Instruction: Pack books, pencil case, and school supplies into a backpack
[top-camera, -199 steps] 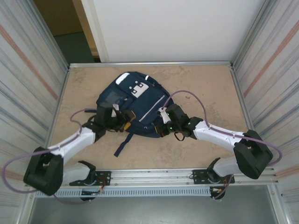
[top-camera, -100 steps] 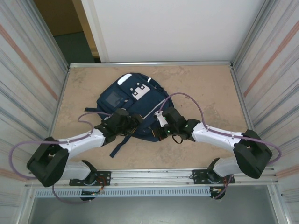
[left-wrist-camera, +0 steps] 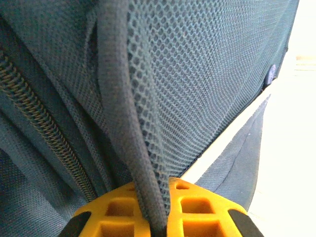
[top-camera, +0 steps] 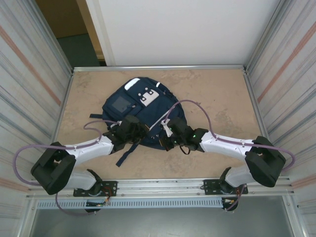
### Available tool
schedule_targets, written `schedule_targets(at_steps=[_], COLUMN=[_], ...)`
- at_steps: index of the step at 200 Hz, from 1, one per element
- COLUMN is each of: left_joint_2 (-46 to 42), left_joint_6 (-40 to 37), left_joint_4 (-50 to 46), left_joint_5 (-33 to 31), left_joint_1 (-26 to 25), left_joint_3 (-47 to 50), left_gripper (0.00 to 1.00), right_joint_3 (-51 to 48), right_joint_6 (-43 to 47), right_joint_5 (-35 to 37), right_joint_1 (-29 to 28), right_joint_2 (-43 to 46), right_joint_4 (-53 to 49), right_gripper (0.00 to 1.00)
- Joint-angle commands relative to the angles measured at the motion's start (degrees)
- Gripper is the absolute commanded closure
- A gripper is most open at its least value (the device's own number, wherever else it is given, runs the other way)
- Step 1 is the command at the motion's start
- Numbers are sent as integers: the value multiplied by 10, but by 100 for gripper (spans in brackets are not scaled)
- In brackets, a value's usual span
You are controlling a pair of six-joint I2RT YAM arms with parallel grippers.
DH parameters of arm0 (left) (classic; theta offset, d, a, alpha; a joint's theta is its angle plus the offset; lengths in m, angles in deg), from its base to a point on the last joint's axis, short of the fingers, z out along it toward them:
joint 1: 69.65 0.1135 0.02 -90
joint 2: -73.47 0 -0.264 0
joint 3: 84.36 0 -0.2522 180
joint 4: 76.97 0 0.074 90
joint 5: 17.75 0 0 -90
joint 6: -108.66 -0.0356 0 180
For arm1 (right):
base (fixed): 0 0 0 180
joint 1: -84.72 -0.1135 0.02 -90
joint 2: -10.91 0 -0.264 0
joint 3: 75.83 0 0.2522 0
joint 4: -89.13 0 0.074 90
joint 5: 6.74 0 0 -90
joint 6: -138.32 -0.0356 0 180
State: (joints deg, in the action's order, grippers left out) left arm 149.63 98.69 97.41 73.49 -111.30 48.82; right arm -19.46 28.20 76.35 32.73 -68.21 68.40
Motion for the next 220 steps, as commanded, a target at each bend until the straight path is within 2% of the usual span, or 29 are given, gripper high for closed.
schedule_targets(at_steps=[1, 19, 50, 89, 125, 151, 196, 220], left_joint_2=[-24, -29, -35, -46, -47, -44, -66, -94], left_joint_6=[10, 21, 21, 20, 30, 28, 17, 7], left_joint_4=[4, 5, 5, -8, 3, -1, -37, -80], left_joint_5=[11, 6, 8, 9, 11, 21, 8, -4], left_joint_1=[-21, -38, -46, -48, -48, -48, -45, -28], left_joint_3=[-14, -16, -19, -17, -8, -11, -10, -5], left_gripper=[100, 100, 100, 100, 100, 100, 100, 100], right_joint_3=[20, 37, 37, 34, 28, 39, 60, 52], right_joint_6=[17, 17, 9, 8, -7, -26, -35, -36], right_joint_5=[-34, -42, 0, 13, 46, 25, 64, 75], right_joint_1=[11, 15, 13, 12, -11, -16, -29, -26], right_joint_2=[-3, -13, -24, -29, -31, -51, -44, -17], right_joint_4=[-11, -20, -10, -26, -35, -27, -52, -65], right_gripper=[84, 79, 73, 72, 72, 79, 100, 100])
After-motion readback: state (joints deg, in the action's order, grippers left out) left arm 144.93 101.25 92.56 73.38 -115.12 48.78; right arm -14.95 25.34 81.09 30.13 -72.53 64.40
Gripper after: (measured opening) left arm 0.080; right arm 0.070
